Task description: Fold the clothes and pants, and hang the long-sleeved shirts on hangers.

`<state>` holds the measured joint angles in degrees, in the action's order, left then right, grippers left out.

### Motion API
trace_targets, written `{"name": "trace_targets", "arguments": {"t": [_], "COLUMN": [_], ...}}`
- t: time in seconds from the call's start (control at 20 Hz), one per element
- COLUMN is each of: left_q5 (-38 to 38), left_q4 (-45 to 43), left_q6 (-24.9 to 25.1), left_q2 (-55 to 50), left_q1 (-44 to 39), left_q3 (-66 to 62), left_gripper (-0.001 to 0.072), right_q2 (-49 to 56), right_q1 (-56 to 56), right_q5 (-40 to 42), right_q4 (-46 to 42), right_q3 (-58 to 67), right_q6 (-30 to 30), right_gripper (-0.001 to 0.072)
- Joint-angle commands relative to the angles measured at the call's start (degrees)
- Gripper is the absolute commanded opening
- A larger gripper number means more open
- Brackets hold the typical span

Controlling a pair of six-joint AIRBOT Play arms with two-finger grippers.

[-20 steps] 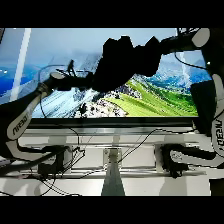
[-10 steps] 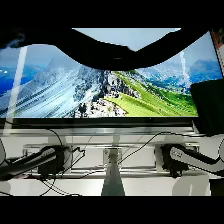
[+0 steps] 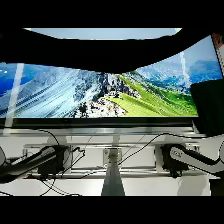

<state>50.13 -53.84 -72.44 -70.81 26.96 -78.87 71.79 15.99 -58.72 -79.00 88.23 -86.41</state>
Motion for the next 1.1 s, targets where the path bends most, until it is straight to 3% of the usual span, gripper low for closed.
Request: {"name": "trace_targets", "arguments": {"t": [0.0, 0.05, 0.1, 0.3, 0.5, 0.9, 1.05], "left_q5": [7.89, 9.14, 9.73, 10.99, 14.05, 16.57, 15.56], "left_q4": [-17.88, -22.21, -24.26, -24.72, -37.11, -50.16, -50.93], "left_q6": [-7.06, -11.28, -12.09, -6.03, -5.53, -5.51, -5.51], "left_q2": [-3.28, -4.28, -4.76, -4.66, -5.01, -6.03, -6.08], "left_q1": [0.28, 0.72, 1.11, 2.01, 2.14, 2.62, 2.60], "left_q3": [2.64, 4.72, 7.61, 15.23, 18.18, 19.52, 19.52], "left_gripper": [0.0006, 0.0006, 0.0007, 0.0008, 0.0007, 0.0007, 0.0007], "right_q2": [-0.61, -1.33, -2.36, -8.44, -11.78, -12.26, -12.26], "right_q1": [0.04, 0.04, 0.04, -0.20, -0.09, -0.09, -0.09], "right_q5": [-3.89, -2.78, -1.84, -1.07, -0.42, -13.27, -18.93], "right_q4": [-1.97, -3.21, -3.32, -1.20, -2.05, -2.05, -1.95], "right_q3": [-13.46, -18.82, -24.46, -38.95, -49.40, -52.06, -52.09], "right_q6": [-0.42, -1.42, -2.43, -2.47, -2.75, 0.04, 1.09], "right_gripper": [0.0016, 0.0016, 0.0016, 0.0016, 0.0016, 0.0016, 0.0017]}}
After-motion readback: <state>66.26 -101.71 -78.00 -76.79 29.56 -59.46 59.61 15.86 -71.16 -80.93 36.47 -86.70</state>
